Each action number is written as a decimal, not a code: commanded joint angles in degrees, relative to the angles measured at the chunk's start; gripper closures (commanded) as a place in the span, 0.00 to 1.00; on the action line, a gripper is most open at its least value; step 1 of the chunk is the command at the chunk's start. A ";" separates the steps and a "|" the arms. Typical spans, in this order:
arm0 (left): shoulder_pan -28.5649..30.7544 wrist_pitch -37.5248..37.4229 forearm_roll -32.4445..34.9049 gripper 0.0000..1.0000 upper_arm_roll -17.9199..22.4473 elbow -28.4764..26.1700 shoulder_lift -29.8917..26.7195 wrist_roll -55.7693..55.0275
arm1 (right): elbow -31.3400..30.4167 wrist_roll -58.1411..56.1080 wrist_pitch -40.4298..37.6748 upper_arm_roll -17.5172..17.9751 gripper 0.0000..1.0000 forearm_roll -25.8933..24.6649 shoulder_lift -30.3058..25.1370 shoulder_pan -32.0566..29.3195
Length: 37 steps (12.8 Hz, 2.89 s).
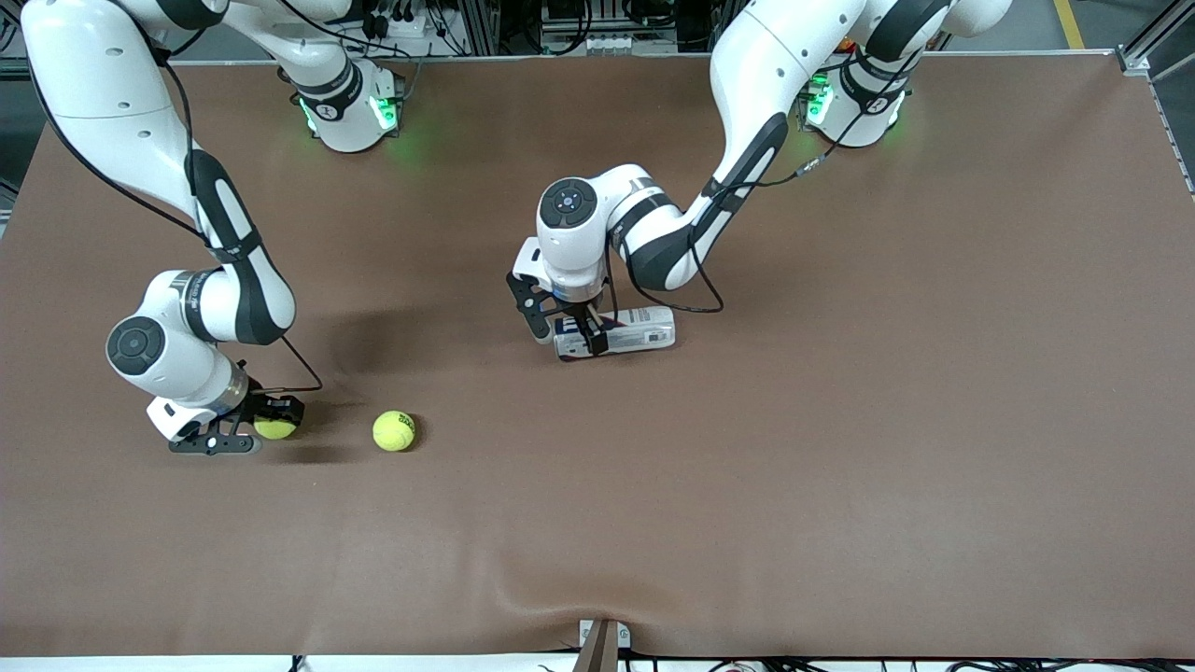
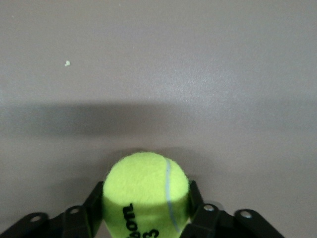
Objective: Insert tennis ball vertically with right arm
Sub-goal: 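Grasp the ball with the right gripper while the left gripper grasps the can, then lift the Wilson can with the left gripper, turning its opening upward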
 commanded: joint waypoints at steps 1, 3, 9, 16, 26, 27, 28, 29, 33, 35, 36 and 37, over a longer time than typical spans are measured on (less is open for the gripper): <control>-0.68 2.11 1.05 0.00 0.71 1.52 0.78 3.00 | -0.16 -1.55 0.56 0.27 0.83 -0.56 -0.14 -0.64; -0.85 3.26 1.05 0.00 0.62 1.52 1.31 3.79 | 0.10 -4.79 0.56 0.18 0.91 -1.09 -0.14 -0.64; -0.85 4.66 0.96 0.00 0.62 1.52 2.45 9.85 | 0.63 -4.20 -0.15 0.18 0.91 -0.39 -1.10 -0.55; -0.76 7.66 0.96 0.00 0.62 1.52 5.35 13.28 | 0.63 -2.79 -0.41 0.27 0.96 -0.21 -4.88 -0.64; -0.59 9.59 1.14 0.00 0.71 1.43 7.03 15.92 | 0.54 -2.44 -0.41 0.27 0.95 -0.21 -5.15 -0.64; -0.59 9.59 0.96 0.00 0.71 1.43 7.03 15.92 | 0.54 -2.44 -0.41 0.27 0.95 -0.21 -5.06 -0.64; -0.59 9.59 0.70 0.00 0.62 1.43 7.03 15.92 | 0.54 -2.44 -0.41 0.27 0.95 -0.21 -5.15 -0.64; -0.50 9.42 0.53 0.03 0.62 1.43 6.94 15.92 | 0.45 -2.44 -0.41 0.27 0.95 -0.21 -5.15 -0.64; -0.32 9.24 0.61 0.29 0.71 1.43 6.59 16.01 | 0.45 -2.44 -0.50 0.27 0.95 -0.21 -5.23 -0.64; -0.24 9.15 0.52 0.33 0.62 1.43 5.97 15.83 | 0.45 -2.44 -0.41 0.27 0.95 -0.21 -5.23 -0.64; -0.24 8.98 0.52 0.33 0.62 1.52 5.36 15.74 | 0.45 -2.44 -0.41 0.27 0.95 -0.21 -5.23 -0.64; -0.24 8.98 0.44 0.32 0.53 1.52 4.92 15.66 | 0.45 -2.44 -0.41 0.27 0.95 -0.21 -5.23 -0.64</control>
